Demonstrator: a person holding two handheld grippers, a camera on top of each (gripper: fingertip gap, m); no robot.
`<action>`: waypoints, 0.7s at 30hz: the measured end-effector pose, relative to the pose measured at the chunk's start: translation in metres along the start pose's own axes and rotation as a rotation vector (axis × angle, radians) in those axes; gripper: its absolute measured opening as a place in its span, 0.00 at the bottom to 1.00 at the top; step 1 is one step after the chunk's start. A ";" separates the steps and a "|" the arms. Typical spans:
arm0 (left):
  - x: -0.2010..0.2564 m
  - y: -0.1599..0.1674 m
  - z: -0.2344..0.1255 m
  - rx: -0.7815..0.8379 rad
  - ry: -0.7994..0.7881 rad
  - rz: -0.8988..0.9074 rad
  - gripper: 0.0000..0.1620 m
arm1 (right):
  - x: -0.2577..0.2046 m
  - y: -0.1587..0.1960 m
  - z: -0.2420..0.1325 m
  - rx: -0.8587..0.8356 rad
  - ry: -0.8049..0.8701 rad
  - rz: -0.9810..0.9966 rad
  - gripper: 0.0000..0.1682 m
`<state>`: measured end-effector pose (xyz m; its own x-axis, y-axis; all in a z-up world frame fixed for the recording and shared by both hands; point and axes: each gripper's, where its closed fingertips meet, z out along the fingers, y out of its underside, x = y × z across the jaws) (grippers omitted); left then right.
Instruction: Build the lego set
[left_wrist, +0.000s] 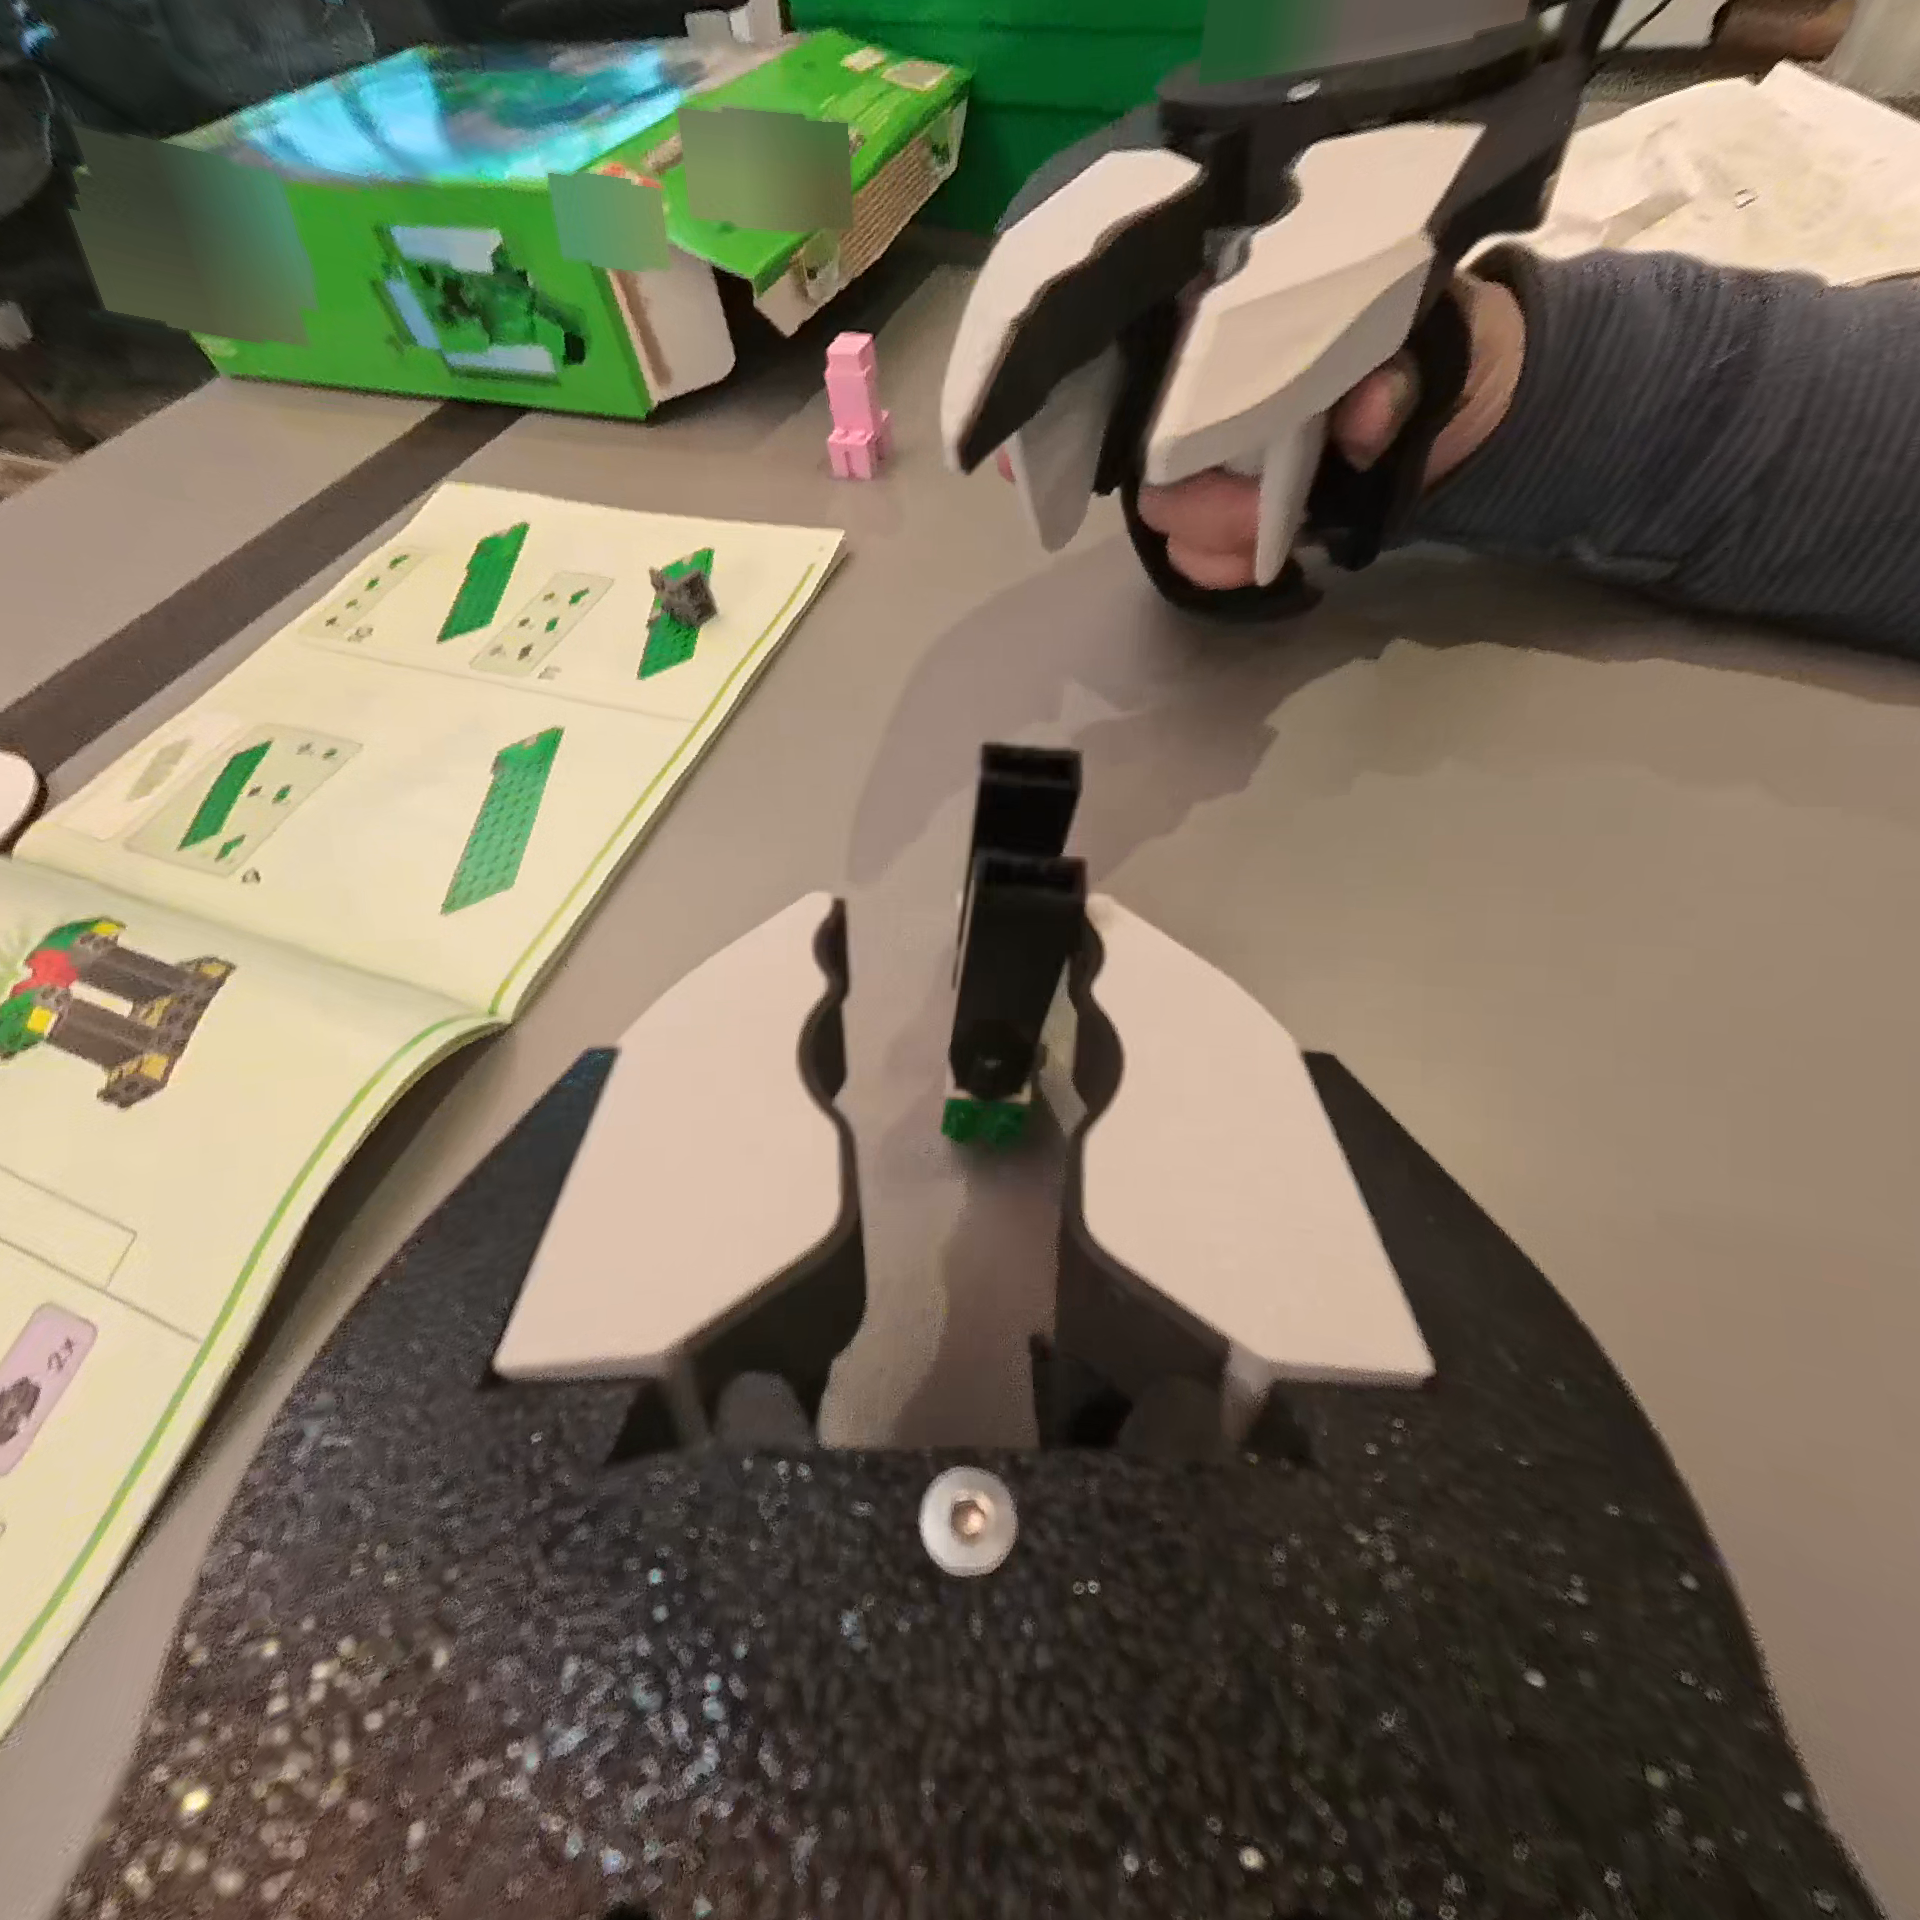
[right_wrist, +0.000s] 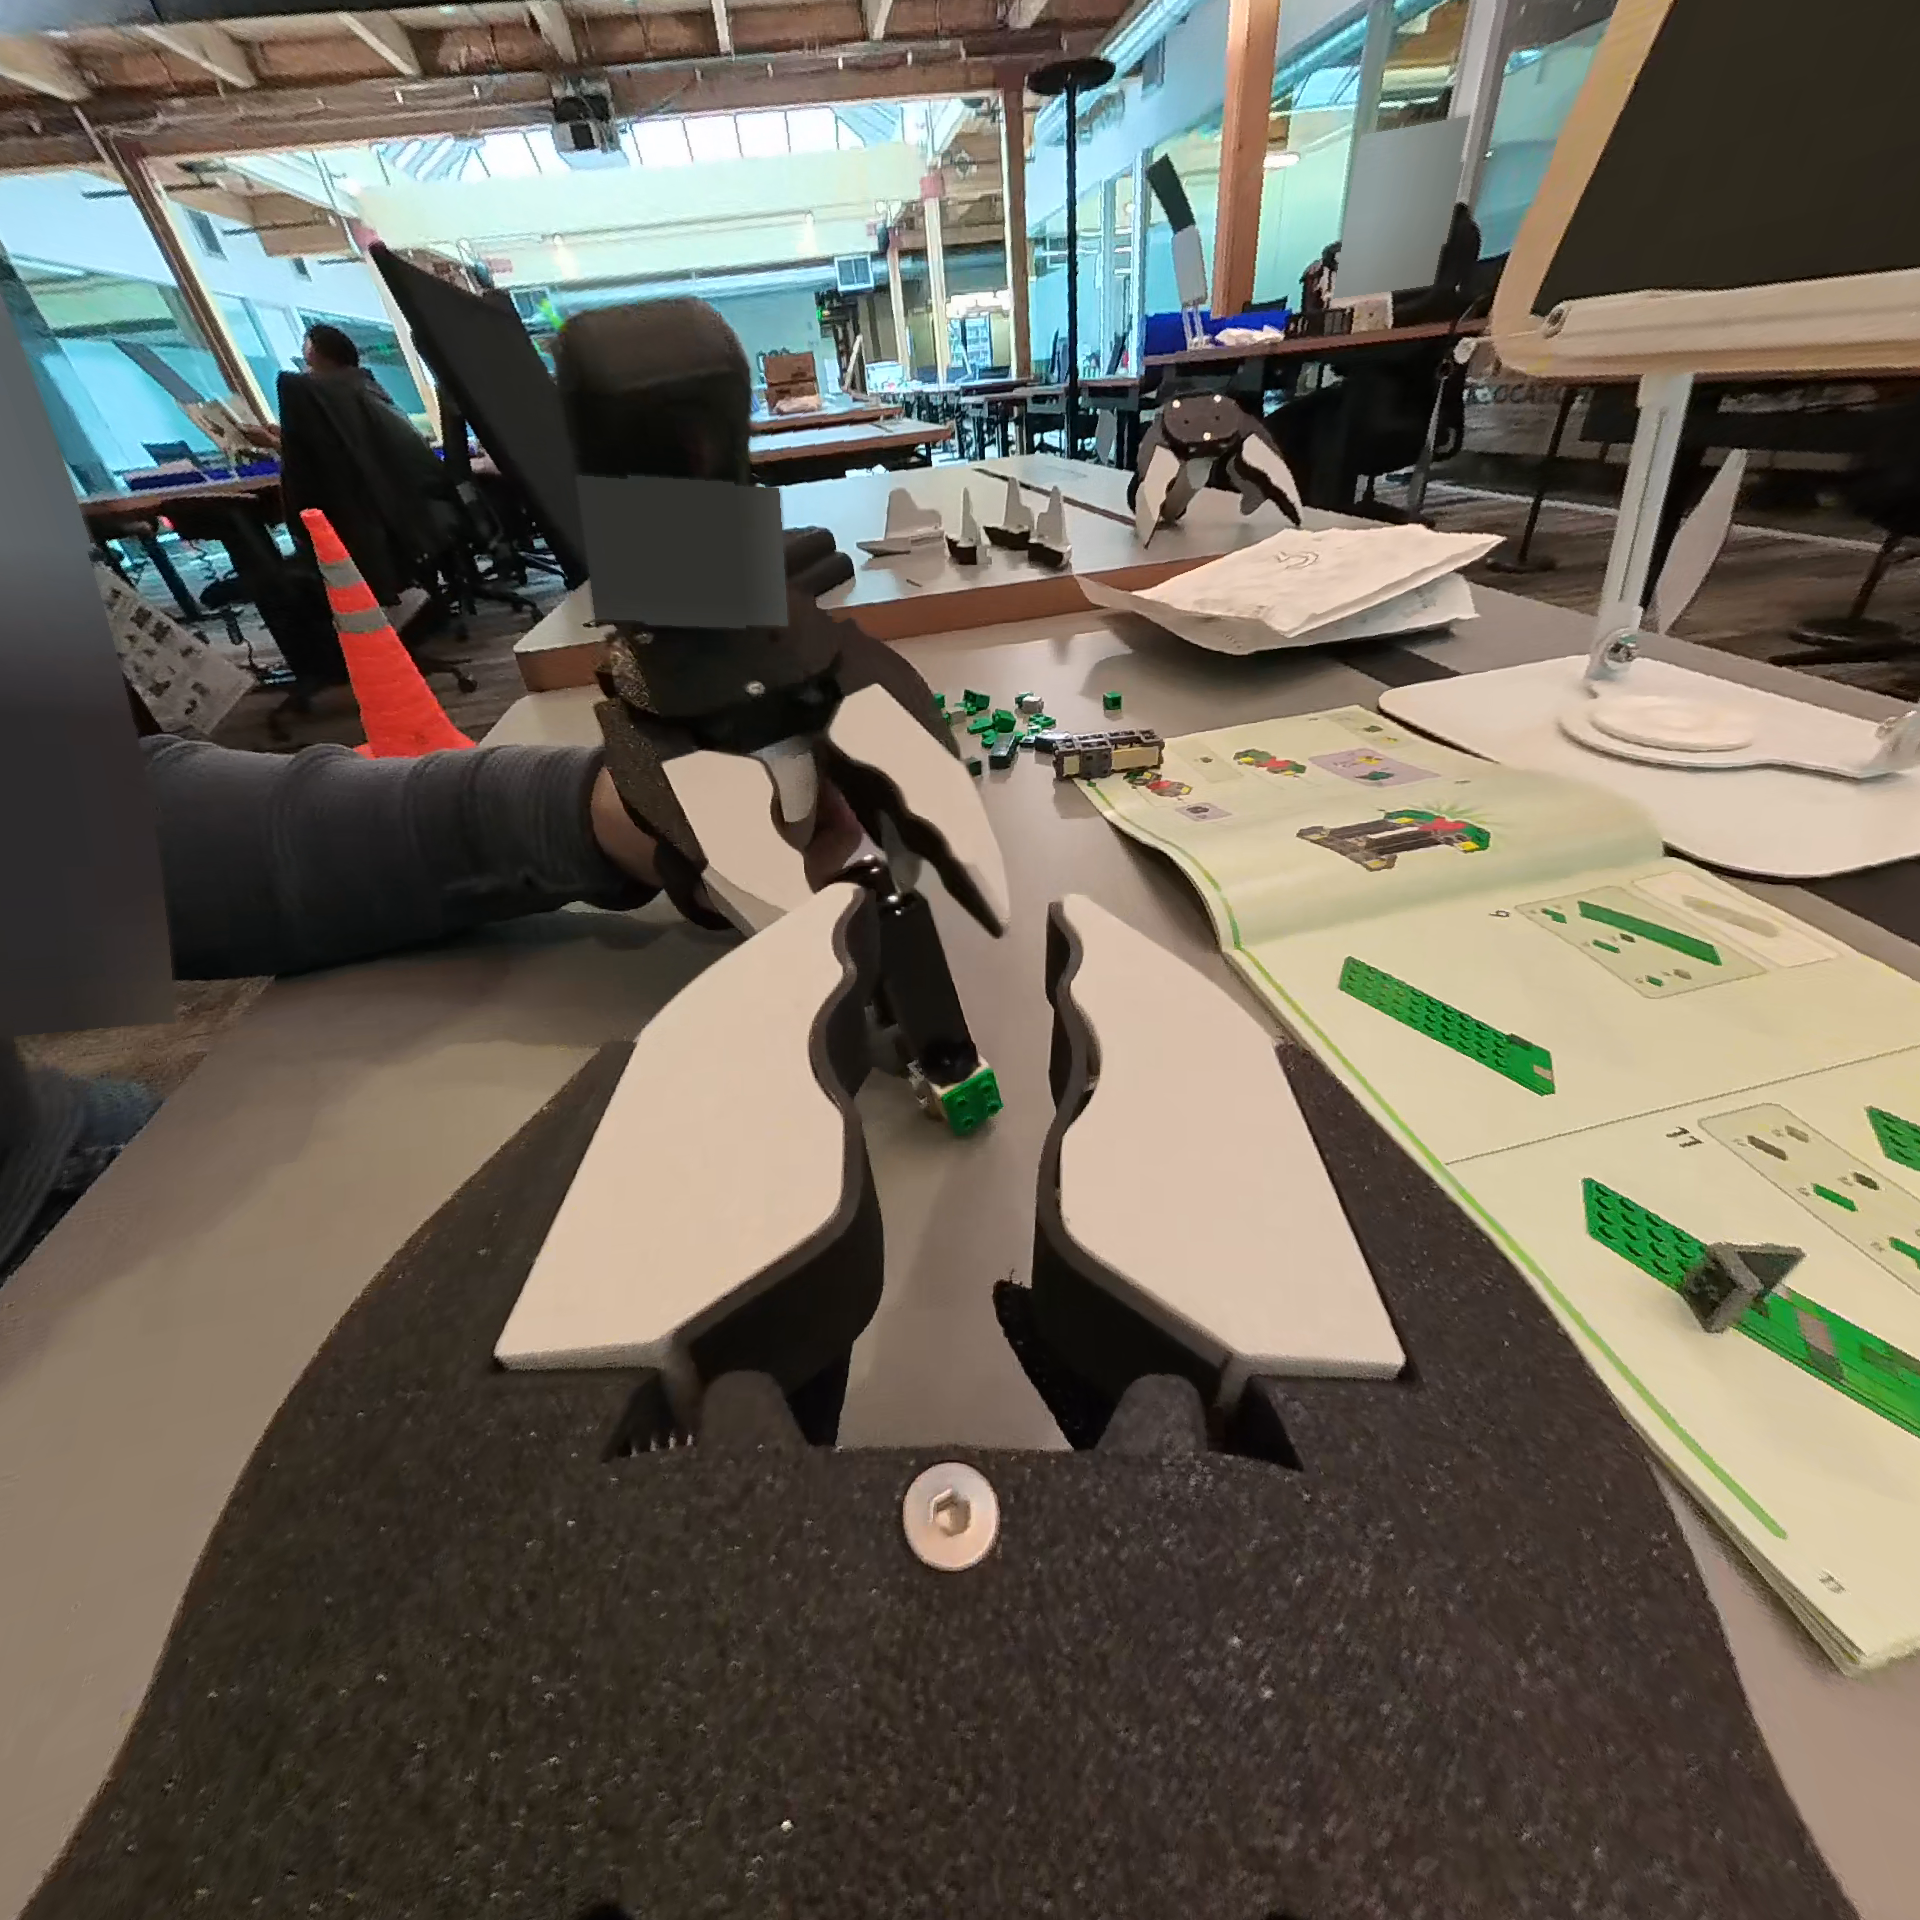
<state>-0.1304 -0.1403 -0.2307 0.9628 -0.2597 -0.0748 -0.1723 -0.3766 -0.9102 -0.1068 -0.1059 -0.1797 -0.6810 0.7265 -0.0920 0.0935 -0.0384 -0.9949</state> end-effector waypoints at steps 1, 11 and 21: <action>-0.001 0.002 0.000 -0.008 0.000 -0.009 0.27 | -0.001 0.001 0.001 -0.003 -0.005 0.003 0.18; -0.002 0.008 -0.006 -0.031 0.012 -0.032 0.23 | -0.001 0.005 0.004 -0.026 -0.015 0.031 0.18; -0.006 0.005 0.002 -0.052 0.020 -0.036 0.22 | -0.001 0.070 0.032 -0.530 0.115 -0.127 0.30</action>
<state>-0.1362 -0.1389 -0.2352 0.9643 -0.2625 -0.0342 -0.1490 -0.4316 -0.8897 -0.1231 -0.1315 -0.2510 -0.6298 0.7742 0.0622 0.3882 0.3832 -0.8381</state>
